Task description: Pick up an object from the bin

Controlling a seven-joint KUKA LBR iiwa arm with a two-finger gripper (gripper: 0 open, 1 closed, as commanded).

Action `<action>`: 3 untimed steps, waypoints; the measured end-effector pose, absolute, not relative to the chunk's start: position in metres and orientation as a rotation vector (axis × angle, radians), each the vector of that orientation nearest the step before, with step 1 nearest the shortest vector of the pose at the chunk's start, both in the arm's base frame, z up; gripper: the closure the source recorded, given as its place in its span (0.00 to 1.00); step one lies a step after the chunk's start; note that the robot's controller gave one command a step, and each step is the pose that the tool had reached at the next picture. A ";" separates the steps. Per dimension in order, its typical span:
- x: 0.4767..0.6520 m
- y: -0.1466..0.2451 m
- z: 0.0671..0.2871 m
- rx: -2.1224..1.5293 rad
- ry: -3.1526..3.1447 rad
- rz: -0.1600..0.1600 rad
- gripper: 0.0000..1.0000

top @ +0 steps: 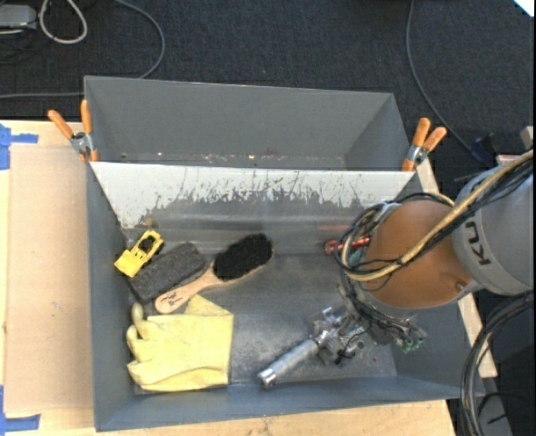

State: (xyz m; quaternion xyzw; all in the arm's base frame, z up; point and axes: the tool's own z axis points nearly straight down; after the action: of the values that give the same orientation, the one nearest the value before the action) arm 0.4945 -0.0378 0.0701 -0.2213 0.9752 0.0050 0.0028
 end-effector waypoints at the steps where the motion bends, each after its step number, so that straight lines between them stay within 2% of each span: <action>1: 0.495 -0.038 0.070 -0.696 3.058 0.016 1.00; 2: 0.491 -0.029 0.080 -0.702 3.059 0.019 1.00; 3: 0.487 -0.023 0.193 -0.675 3.070 0.021 1.00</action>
Offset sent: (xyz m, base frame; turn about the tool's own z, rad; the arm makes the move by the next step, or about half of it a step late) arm -0.0032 0.0086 0.0106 -0.0019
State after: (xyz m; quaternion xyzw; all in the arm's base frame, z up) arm 0.4872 -0.0234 0.1932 -0.2147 0.9767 0.0067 -0.0009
